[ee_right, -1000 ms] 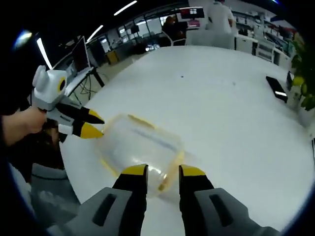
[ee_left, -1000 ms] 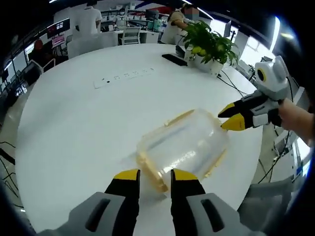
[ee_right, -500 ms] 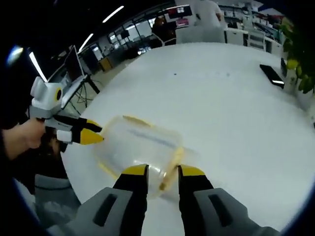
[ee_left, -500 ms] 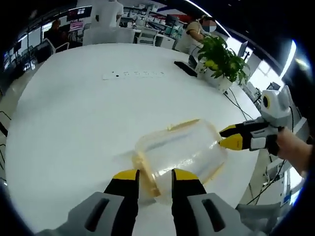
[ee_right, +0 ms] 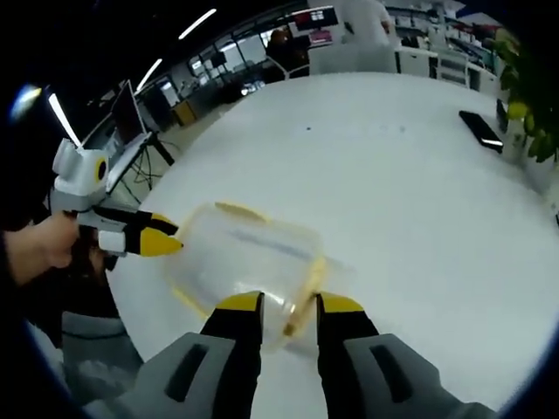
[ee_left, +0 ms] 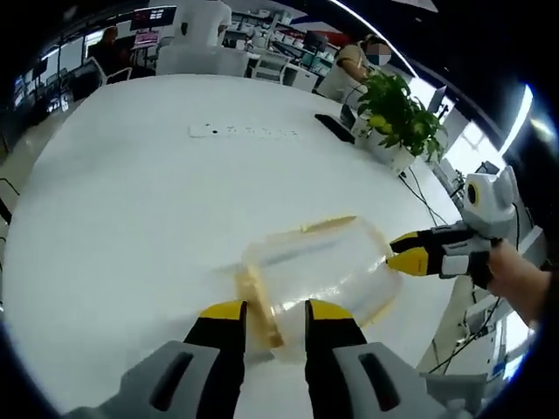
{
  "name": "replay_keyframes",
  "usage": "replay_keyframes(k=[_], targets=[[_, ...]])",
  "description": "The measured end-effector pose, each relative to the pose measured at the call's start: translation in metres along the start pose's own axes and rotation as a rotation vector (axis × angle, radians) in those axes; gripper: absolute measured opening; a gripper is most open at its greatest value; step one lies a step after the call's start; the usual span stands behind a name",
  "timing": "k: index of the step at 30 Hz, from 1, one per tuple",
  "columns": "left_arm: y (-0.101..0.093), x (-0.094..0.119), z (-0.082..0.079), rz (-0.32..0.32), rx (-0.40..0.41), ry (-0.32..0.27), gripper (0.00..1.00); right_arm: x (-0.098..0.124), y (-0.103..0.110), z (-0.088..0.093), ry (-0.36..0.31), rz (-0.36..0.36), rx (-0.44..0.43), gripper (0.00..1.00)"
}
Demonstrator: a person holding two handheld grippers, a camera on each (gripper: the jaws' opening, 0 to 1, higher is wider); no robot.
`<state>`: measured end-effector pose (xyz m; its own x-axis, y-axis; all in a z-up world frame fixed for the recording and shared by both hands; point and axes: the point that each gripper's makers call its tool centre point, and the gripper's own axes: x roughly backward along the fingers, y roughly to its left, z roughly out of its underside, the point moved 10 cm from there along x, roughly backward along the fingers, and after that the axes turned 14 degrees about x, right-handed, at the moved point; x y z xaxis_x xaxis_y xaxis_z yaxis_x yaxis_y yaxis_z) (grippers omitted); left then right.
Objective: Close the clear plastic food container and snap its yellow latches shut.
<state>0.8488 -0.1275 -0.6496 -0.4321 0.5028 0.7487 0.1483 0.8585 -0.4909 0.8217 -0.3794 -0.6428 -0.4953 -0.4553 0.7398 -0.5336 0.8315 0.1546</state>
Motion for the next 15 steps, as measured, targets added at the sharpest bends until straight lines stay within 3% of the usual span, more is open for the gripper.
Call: replay_keyframes(k=[3,5,15], targets=[[0.0050,-0.0005,0.0026,0.018,0.086,-0.001,0.19,-0.0007,-0.0005,-0.0002,0.004,0.001,-0.006,0.21],[0.0030,0.0018,0.0016,0.004,0.003,0.014,0.19,-0.0013,-0.0006,-0.0005,0.007,-0.003,-0.006,0.21],[0.0022,0.0003,-0.0007,0.001,0.036,0.037,0.19,-0.0027,-0.0012,-0.0015,0.018,-0.007,-0.023,0.20]])
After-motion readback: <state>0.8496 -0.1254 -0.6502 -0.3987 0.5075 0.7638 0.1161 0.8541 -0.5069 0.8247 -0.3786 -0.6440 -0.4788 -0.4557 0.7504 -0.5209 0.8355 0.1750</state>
